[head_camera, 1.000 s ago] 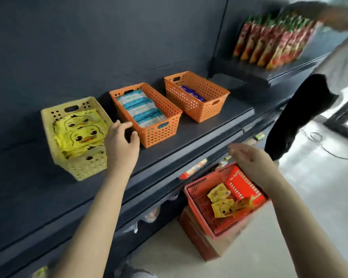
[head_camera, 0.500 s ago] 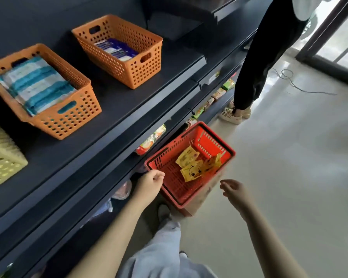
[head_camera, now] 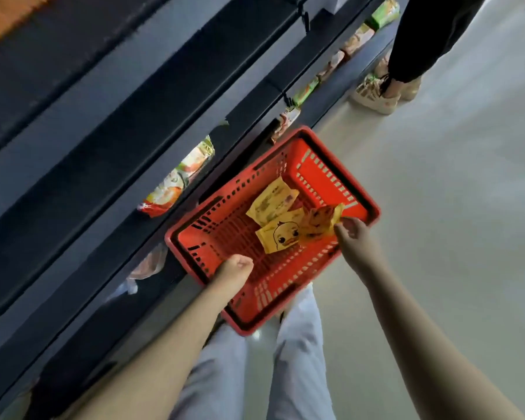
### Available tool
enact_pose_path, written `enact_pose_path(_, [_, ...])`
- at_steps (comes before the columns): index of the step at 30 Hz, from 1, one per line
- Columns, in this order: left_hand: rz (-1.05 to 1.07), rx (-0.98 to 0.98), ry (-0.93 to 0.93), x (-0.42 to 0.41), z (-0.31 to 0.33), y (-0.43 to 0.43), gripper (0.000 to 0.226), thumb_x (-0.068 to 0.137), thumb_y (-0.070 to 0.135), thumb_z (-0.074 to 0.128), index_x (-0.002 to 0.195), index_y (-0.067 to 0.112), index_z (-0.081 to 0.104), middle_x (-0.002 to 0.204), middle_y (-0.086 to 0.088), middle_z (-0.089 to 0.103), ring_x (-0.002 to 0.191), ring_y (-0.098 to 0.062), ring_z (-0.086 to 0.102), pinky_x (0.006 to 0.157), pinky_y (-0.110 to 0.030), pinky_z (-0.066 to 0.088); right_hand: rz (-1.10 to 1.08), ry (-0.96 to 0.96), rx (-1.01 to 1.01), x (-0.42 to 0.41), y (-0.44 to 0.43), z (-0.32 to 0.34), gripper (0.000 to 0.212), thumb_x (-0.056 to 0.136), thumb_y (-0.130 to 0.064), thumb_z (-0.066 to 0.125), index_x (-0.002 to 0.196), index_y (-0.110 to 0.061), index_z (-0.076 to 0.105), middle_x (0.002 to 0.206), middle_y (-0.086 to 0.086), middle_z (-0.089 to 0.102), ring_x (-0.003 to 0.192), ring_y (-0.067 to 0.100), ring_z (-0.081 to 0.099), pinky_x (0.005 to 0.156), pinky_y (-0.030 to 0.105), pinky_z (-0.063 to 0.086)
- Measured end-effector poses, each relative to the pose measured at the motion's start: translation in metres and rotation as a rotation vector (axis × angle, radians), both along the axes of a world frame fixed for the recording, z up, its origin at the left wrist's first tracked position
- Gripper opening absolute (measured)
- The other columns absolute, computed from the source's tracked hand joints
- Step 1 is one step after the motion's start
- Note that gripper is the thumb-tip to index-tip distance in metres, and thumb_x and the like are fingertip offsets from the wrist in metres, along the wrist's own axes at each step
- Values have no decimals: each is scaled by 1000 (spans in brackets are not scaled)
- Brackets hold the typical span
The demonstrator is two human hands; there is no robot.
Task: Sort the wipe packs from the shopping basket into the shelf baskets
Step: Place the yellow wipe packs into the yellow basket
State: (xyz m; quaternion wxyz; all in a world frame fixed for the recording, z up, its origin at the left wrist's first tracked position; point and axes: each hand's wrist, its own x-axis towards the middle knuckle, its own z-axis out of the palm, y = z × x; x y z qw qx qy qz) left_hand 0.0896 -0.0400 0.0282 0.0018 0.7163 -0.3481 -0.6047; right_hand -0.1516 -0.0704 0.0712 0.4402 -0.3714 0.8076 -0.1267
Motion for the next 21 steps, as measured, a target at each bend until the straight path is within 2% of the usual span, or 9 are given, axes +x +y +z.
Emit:
enact_pose_path(2, [23, 66, -20, -14, -39, -9, 19, 95, 20, 51, 111, 15, 62, 113, -5, 64, 111, -26, 60, 92, -33, 47, -17, 69, 38, -13, -19, -31, 48, 96, -38, 49, 135, -9, 51, 131, 11, 59, 118, 31, 57, 94, 37, 45])
enact_pose_path(5, [78, 114, -44, -37, -83, -25, 34, 97, 21, 52, 128, 7, 54, 127, -12, 59, 117, -28, 56, 94, -29, 42, 26, 159, 48, -26, -41, -67, 52, 96, -38, 48, 138, -6, 47, 138, 14, 54, 125, 31, 52, 100, 39, 42])
enact_pose_path(7, [117, 145, -39, -50, -105, -35, 43, 97, 23, 54, 136, 6, 45, 133, -13, 55, 122, -28, 52, 95, -29, 39, 57, 171, 69, -28, -55, -82, 52, 97, -37, 48, 139, -6, 45, 139, 13, 53, 126, 30, 51, 97, 37, 43])
enact_pose_path(10, [202, 190, -16, -62, -132, -47, 50, 96, 22, 54, 141, 10, 37, 139, -10, 50, 126, -27, 49, 100, -33, 38, 88, 114, 160, -27, -69, -104, 50, 97, -38, 50, 136, -7, 44, 135, 11, 55, 119, 31, 55, 80, 32, 46])
enact_pose_path(12, [237, 204, -18, -65, -144, -54, 53, 96, 24, 54, 144, 14, 33, 142, -10, 48, 128, -27, 47, 103, -36, 38, 85, 119, 171, -26, -70, -115, 54, 95, -39, 55, 137, -9, 42, 134, 10, 55, 116, 29, 57, 75, 31, 48])
enact_pose_path(17, [412, 226, -20, -61, -161, -55, 66, 93, 32, 60, 149, 20, 28, 147, -8, 43, 131, -28, 45, 109, -45, 38, -24, 183, 86, -16, -65, -136, 61, 85, -42, 67, 134, -18, 41, 129, 6, 50, 102, 22, 59, 75, 35, 57])
enact_pose_path(19, [506, 238, 4, -60, -162, -55, 67, 91, 36, 62, 149, 23, 29, 147, -8, 44, 131, -28, 45, 109, -45, 38, -65, 257, 28, -8, -60, -142, 59, 83, -37, 69, 132, -20, 41, 130, 8, 47, 96, 22, 59, 78, 42, 58])
enact_pose_path(21, [538, 254, 17, -60, -161, -56, 62, 90, 40, 63, 144, 23, 37, 144, -7, 46, 130, -28, 45, 108, -44, 38, -89, 312, -33, -2, -57, -147, 57, 83, -27, 70, 131, -19, 40, 131, 11, 45, 99, 28, 60, 80, 44, 58])
